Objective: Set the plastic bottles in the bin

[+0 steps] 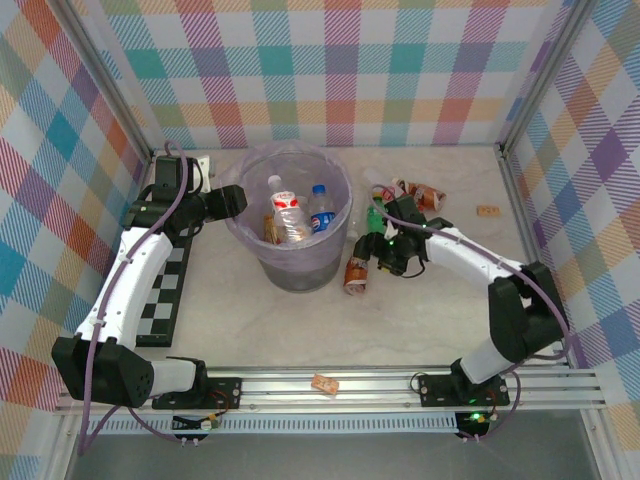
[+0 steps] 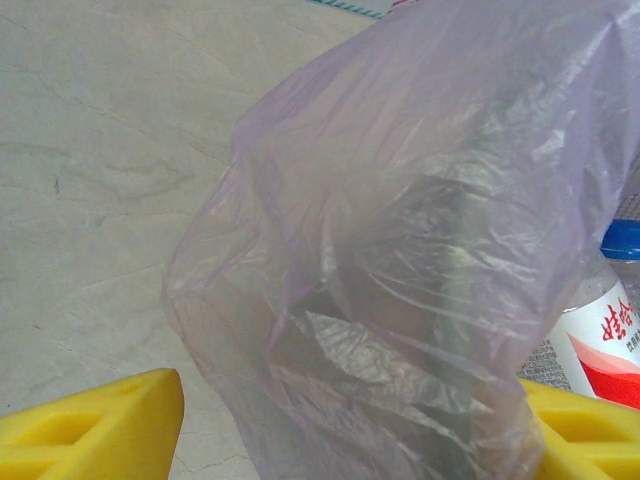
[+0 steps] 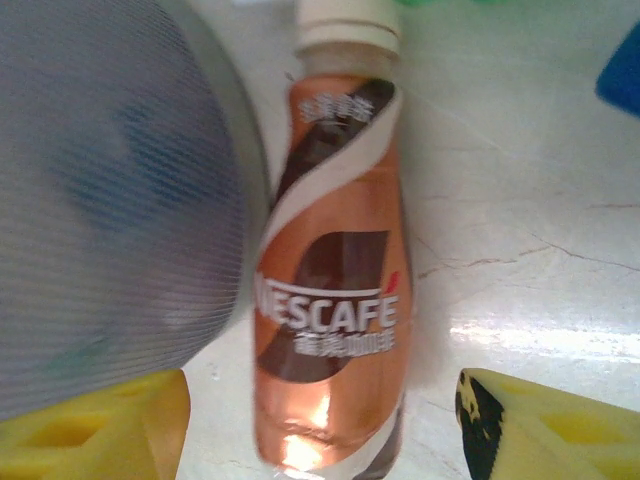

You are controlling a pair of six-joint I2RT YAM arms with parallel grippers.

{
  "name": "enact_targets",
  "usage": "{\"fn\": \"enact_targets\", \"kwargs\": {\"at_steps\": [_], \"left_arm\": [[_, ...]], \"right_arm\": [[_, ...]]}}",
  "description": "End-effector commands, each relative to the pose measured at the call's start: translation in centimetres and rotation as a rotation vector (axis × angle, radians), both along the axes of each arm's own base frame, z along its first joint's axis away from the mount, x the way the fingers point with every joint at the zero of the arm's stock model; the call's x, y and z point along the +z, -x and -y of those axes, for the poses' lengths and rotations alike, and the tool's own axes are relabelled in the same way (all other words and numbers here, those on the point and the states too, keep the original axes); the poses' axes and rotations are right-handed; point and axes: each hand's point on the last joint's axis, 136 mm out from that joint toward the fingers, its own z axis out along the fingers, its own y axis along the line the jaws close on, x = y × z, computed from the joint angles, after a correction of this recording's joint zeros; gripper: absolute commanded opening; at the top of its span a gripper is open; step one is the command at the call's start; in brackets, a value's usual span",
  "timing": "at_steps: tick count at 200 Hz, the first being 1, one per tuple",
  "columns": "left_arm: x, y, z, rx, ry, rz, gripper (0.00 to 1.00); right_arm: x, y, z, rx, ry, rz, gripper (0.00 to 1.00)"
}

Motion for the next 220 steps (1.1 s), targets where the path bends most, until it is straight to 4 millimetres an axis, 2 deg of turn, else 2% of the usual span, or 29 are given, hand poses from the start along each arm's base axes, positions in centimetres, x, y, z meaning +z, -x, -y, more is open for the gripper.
{"fn": "enact_targets", "kwargs": {"at_steps": [1, 62, 99, 145, 181, 220], "left_arm": [[-1.2, 0.2, -0.9, 0.012, -0.02, -0.034, 0.71], [-1.3, 0.2, -0.9, 0.014, -0.021, -0.04, 0.71], [-1.4, 0.2, -1.0, 0.015, -0.023, -0.045, 0.71], [-1.3, 0.1, -1.1, 0.018, -0.021, -0.042, 0.71], [-1.4, 0.1, -1.1, 0.017, -0.023, -0.045, 0.71], [-1.4, 0.1, -1.4, 0.023, -0.032, -0.043, 0.71]], "right_arm": [[-0.4, -0.6, -0.9, -0.006, -0.039, -0.001, 0.72], [-3.9, -0.4, -3.1, 0.033, -0.115, -0.095, 0.73], [-4.6, -0.5, -3.0, 0.029, -0.1, -0.11, 0.64], [-4.5, -0.4, -2.6, 0.033, -0.077, -0.103, 0.54], [-3.8, -0.4, -2.1, 0.037, -0.049, -0.092, 0.52], [-0.4, 0.2, -0.8, 0.058, 0.002, -0.027, 0.52]]}}
